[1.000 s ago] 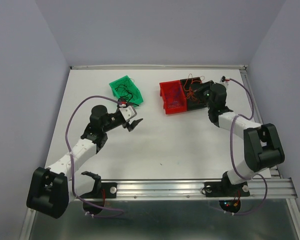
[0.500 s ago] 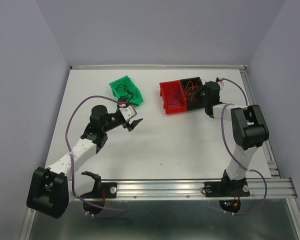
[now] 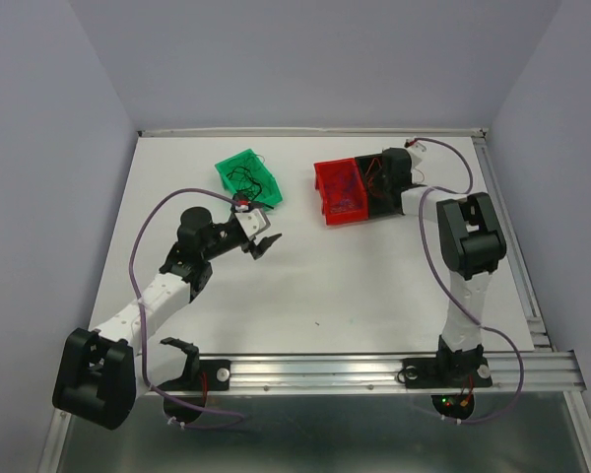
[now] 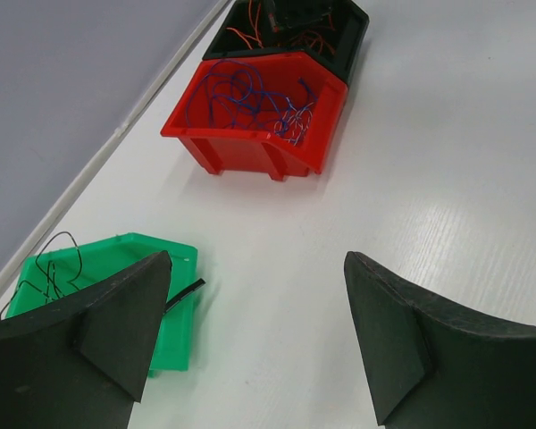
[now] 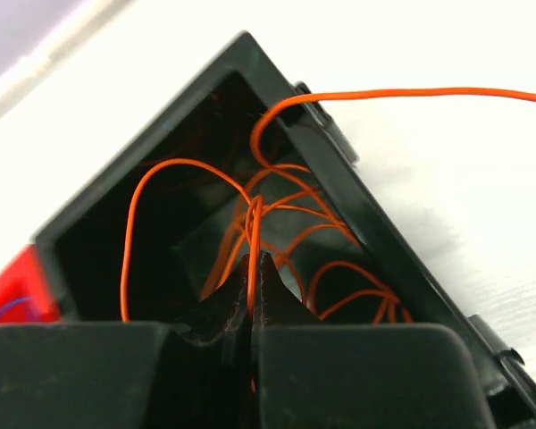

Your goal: Untangle the cables

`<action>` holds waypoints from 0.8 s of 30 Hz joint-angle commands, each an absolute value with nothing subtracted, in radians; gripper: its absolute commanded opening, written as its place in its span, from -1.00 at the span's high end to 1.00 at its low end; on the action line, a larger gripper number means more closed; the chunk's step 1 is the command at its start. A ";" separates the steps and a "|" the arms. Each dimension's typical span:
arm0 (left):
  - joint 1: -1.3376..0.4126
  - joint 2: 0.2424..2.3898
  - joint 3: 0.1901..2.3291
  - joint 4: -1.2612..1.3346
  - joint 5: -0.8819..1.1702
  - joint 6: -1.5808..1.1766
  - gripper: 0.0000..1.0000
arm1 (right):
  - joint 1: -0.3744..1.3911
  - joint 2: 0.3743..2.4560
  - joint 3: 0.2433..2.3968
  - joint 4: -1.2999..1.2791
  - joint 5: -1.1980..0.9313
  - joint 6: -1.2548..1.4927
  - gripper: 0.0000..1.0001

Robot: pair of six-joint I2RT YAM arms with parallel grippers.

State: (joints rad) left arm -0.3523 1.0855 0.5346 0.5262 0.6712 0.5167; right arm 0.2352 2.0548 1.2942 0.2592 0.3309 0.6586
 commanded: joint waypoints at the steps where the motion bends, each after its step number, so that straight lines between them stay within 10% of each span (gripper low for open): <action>1: -0.357 1.077 0.543 0.560 0.680 0.529 -0.79 | 0.273 2.114 1.385 0.164 0.477 0.545 0.99; 7: -0.357 1.072 0.540 0.558 0.681 0.532 -0.79 | 0.282 2.079 1.394 0.132 0.517 0.522 0.98; 24: -0.357 1.057 0.534 0.558 0.680 0.538 -0.79 | 0.321 1.815 1.402 0.065 0.557 0.439 -0.14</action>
